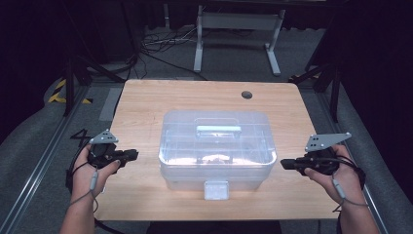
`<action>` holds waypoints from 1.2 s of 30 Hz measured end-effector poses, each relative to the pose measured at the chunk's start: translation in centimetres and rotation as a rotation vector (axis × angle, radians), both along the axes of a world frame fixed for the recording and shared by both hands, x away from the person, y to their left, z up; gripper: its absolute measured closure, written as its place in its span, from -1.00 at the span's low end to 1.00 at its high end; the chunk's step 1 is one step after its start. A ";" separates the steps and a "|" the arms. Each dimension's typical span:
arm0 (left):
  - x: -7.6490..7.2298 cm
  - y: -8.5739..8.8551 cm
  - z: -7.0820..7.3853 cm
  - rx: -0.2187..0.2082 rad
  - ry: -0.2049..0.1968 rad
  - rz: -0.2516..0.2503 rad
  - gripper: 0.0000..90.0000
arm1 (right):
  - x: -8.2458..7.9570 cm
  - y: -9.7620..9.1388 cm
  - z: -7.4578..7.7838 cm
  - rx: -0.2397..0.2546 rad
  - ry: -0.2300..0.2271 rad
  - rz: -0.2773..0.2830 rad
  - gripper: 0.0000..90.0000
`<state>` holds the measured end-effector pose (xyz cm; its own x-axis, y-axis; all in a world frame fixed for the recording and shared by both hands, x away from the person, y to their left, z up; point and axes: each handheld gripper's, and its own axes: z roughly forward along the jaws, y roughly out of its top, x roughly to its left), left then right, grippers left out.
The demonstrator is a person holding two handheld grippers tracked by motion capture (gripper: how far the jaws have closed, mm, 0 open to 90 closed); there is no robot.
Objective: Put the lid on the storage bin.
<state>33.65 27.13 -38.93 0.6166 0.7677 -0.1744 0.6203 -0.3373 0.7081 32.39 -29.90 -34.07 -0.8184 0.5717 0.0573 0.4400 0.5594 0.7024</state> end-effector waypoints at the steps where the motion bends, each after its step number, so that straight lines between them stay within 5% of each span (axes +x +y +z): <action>1: 0.0 0.0 0.0 0.005 -0.002 -0.001 0.82 | 0.1 -0.2 0.1 0.011 -0.010 -0.011 1.00; 11: 0.2 0.1 -0.3 0.007 0.001 0.016 0.82 | 1.4 -3.1 -0.2 0.113 -0.107 -0.191 1.00; 26: 0.4 0.7 -0.9 0.009 0.008 0.059 0.81 | 3.9 -6.6 -3.3 0.114 -0.075 -0.369 0.98; 36: 0.8 1.0 -1.8 0.015 0.040 0.080 0.81 | 5.1 -7.0 -5.2 0.132 -0.037 -0.374 0.96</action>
